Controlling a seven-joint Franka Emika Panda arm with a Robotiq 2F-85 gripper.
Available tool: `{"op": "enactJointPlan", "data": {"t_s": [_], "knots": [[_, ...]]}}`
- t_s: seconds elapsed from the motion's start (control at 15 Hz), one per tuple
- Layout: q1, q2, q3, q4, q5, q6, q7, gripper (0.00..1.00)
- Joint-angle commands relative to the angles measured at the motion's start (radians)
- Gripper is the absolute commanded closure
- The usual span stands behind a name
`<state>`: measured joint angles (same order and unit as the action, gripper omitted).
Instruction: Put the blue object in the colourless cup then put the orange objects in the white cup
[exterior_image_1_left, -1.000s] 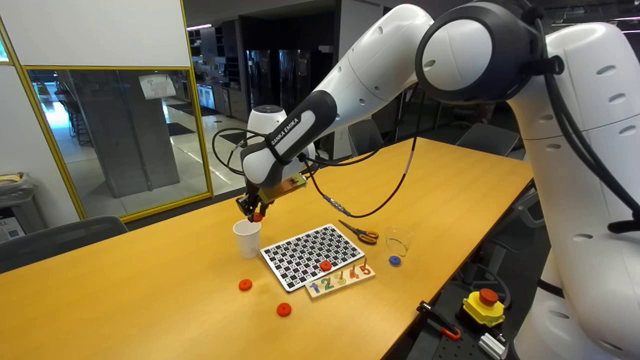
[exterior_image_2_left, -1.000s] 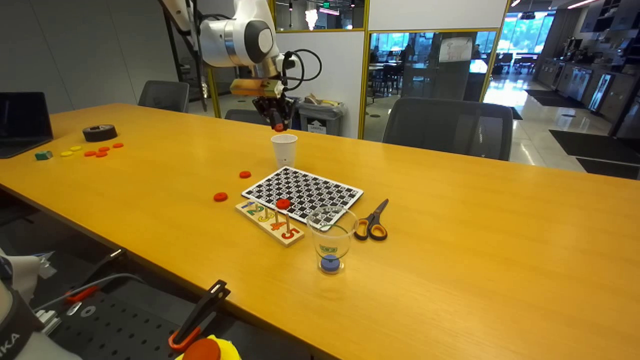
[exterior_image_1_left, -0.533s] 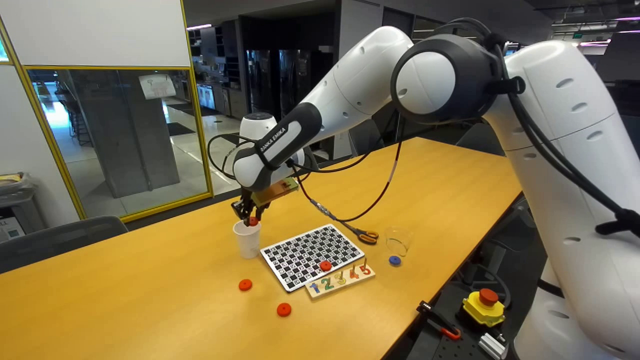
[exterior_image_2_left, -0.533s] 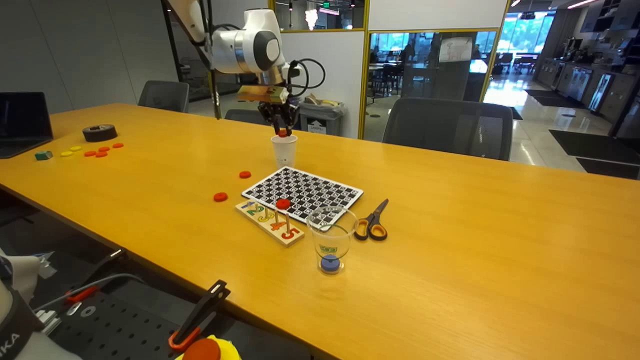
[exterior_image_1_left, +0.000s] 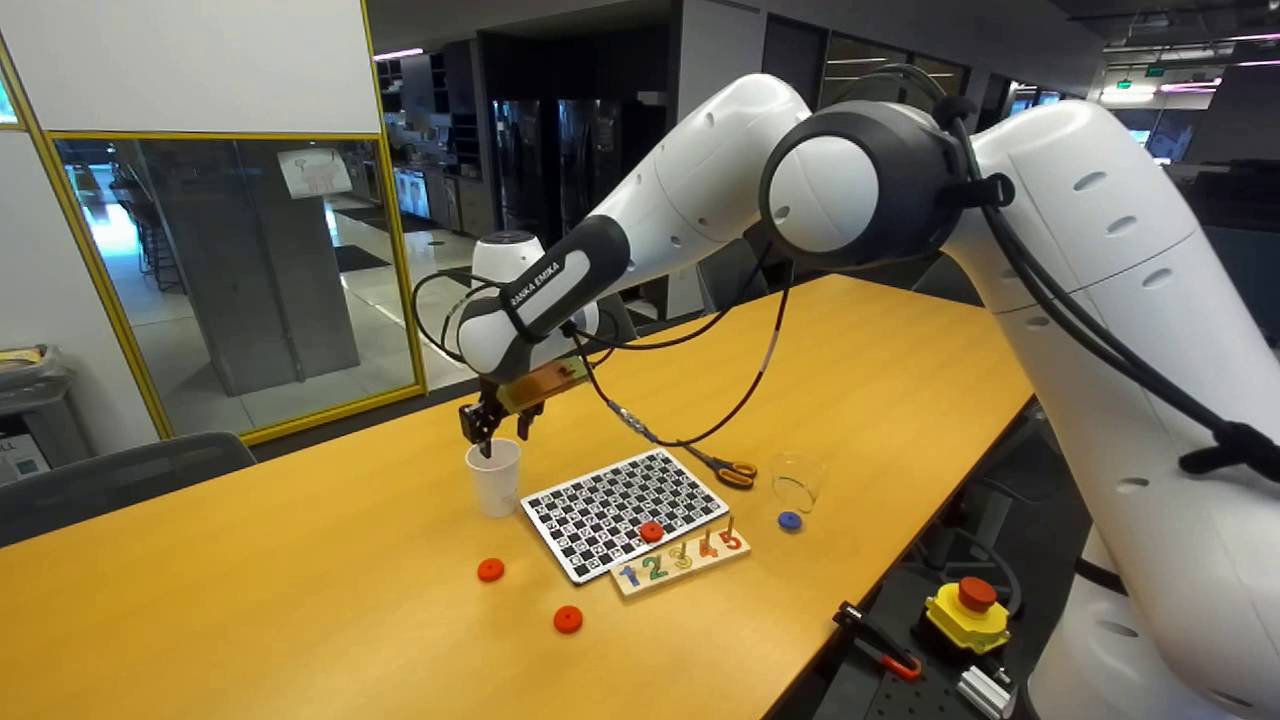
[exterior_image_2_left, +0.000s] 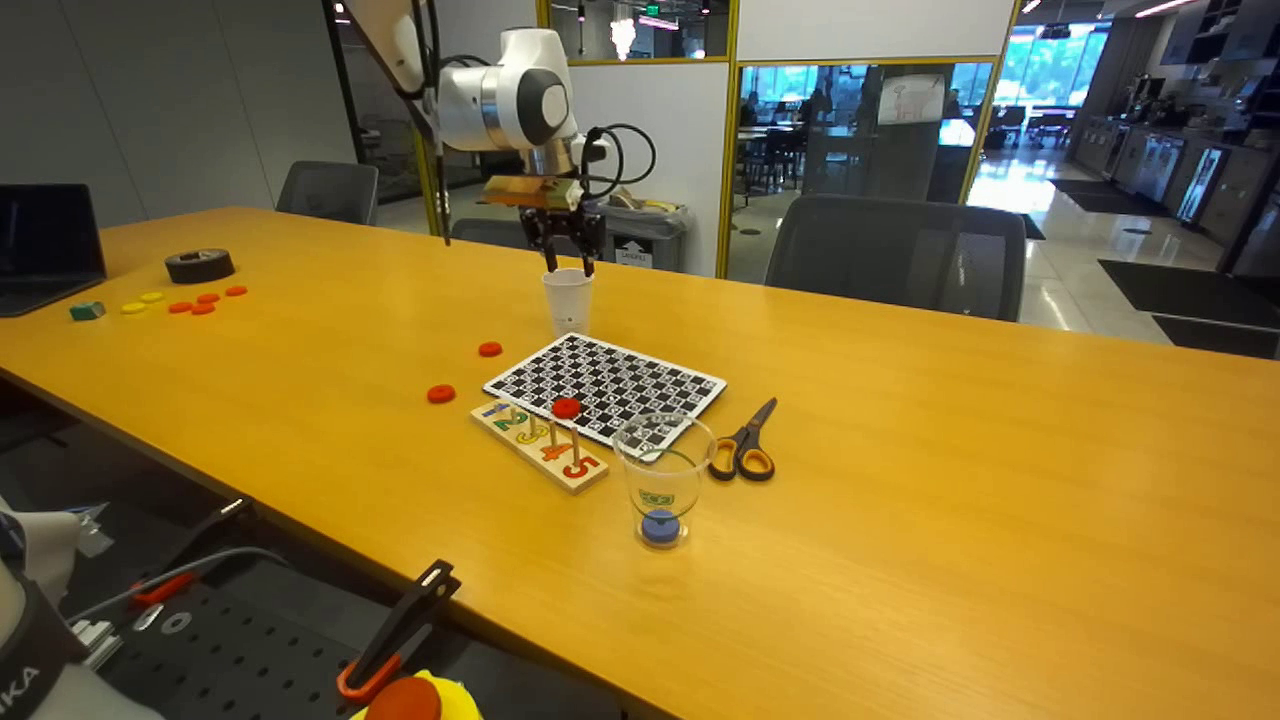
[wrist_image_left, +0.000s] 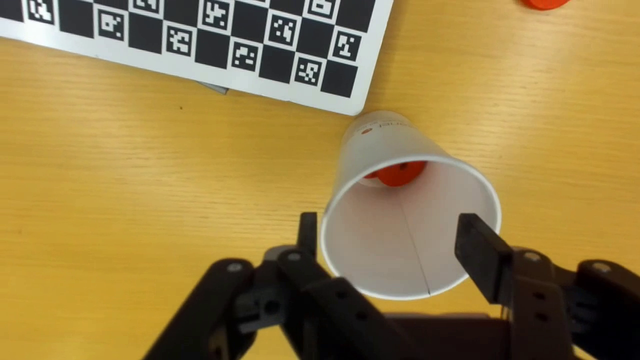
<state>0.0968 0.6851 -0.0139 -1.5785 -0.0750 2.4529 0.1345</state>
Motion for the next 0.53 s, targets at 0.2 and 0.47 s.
{"op": "enactJointPlan", "data": {"t_s": [0.2,0.47], "knots": [[0.007,-0.132,-0.038,-0.166,-0.036,0.004,0.009,0.0],[-0.026,-0.261,-0.045,-0.352,-0.029,0.019,-0.014,0.0]]}}
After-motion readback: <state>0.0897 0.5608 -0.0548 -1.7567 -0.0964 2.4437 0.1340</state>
